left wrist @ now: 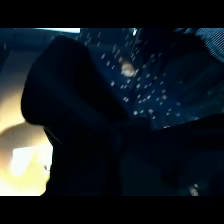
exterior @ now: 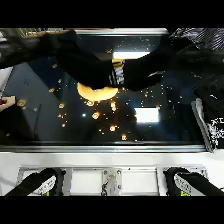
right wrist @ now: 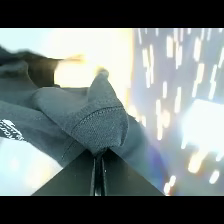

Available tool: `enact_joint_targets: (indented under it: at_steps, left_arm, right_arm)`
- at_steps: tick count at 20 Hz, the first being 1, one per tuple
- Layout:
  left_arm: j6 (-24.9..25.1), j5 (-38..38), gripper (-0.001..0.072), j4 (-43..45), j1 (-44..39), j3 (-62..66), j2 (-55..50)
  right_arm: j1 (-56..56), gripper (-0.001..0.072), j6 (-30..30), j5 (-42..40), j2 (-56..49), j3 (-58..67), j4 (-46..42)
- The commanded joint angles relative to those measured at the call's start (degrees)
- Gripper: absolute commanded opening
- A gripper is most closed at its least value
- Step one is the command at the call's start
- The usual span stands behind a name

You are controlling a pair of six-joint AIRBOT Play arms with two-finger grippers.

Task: Fold the clothes and pants, and hang the long-sleeved shirts on hangers.

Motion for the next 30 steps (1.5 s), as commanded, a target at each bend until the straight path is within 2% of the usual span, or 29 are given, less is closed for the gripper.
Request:
enact_joint_targets:
  at_steps: [1,5,8,10,12,16,20,21,22,23,24,27,28,30]
  left_arm:
    - [1.2,-2.84,0.0007,0.66,0.68,-1.62,13.55]
    - [-1.95,-1.25,0.0007,0.55,0.7,-7.02,23.78]
    - [-4.57,-1.42,0.0006,0.72,0.81,-15.17,28.26]
    - [-6.97,-0.98,0.0006,0.7,0.81,-21.22,28.61]
    - [-7.91,-0.72,0.0006,0.57,0.7,-24.98,25.49]
    - [-7.69,3.48,0.0006,0.72,-3.69,-27.28,12.2]
    - [-6.93,17.97,0.0007,0.59,-6.93,-26.56,-1.55]
    - [-6.93,19.5,0.0008,0.66,-6.78,-25.0,-4.9]
    - [-6.95,18.97,0.0126,0.59,-6.03,-22.77,-7.72]
    - [-6.97,16.76,0.0459,0.57,-4.76,-20.09,-10.19]
    - [-6.95,13.38,0.0586,0.59,-3.19,-17.4,-11.96]
    - [-6.73,-0.46,0.0586,0.85,3.13,-13.79,-14.75]
    - [-6.23,-3.69,0.0585,1.84,4.76,-15.28,-14.49]
    - [-6.01,-7.96,0.0586,5.92,6.84,-22.12,-12.48]
  right_arm:
    - [-0.2,0.0014,1.53,0.94,11.78,2.86,-2.73]
    - [-0.2,0.0014,7.45,2.95,19.43,2.82,-11.72]
    - [-0.2,0.0014,11.82,10.01,20.26,2.47,-18.97]
    - [-0.2,0.0014,13.9,13.18,19.39,0.2,-19.5]
    - [-0.17,0.0014,17.49,13.97,17.05,-3.34,-19.47]
    - [-0.17,0.0014,18.03,12.46,6.27,-8.9,-21.53]
    - [-0.24,0.0021,18.05,-0.81,-6.23,-9.01,-24.87]
    - [-0.24,0.0075,18.1,-4.57,-8.44,-8.9,-24.81]
    - [-0.24,0.0303,18.08,-6.88,-9.9,-8.79,-24.81]
    - [-0.26,0.0578,18.01,-8.15,-10.75,-8.76,-24.85]
    - [-0.63,0.0625,17.94,-8.13,-10.8,-8.76,-24.83]
    - [-2.95,0.0612,14.1,-3.76,-8.63,-9.05,-24.87]
    - [-4.0,0.057,12.15,-1.16,-7.5,-9.81,-24.87]
    - [-6.56,0.057,9.42,3.37,-4.33,-13.66,-24.85]
